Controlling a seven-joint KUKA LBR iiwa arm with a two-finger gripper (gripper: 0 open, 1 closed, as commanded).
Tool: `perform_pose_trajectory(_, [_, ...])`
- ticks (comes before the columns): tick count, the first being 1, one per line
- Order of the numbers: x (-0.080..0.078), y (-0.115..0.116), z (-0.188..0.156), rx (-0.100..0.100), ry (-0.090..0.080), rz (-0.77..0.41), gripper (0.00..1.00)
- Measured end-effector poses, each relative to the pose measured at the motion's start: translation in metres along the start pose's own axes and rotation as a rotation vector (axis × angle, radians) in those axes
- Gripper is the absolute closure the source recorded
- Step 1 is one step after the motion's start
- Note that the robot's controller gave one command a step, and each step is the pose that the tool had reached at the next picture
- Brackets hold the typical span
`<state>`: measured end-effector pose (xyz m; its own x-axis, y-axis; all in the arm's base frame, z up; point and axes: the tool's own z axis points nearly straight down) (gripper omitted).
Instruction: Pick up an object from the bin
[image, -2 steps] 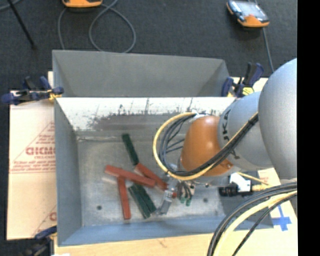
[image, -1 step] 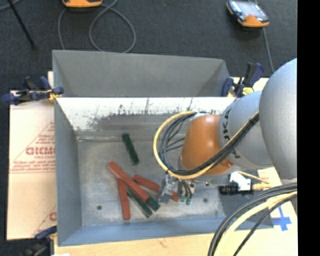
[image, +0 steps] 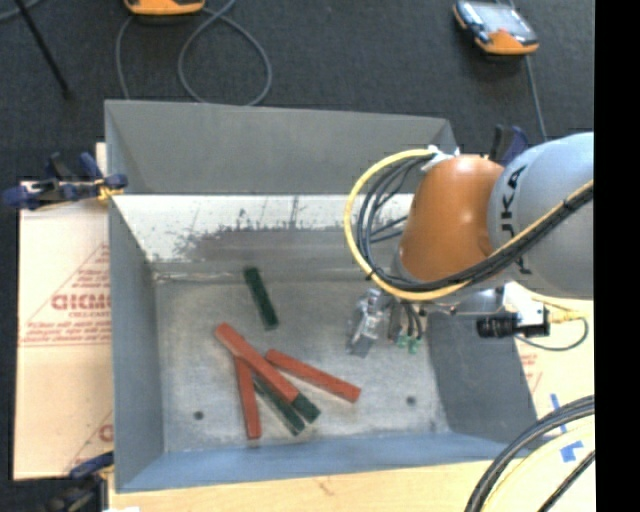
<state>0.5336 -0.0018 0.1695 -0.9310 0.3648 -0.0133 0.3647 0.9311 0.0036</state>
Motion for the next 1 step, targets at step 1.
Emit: perform_pose_trajectory(1, [0.0031, -0.0005, 0.0047, 0.004, 0.010, -0.002, 0.00])
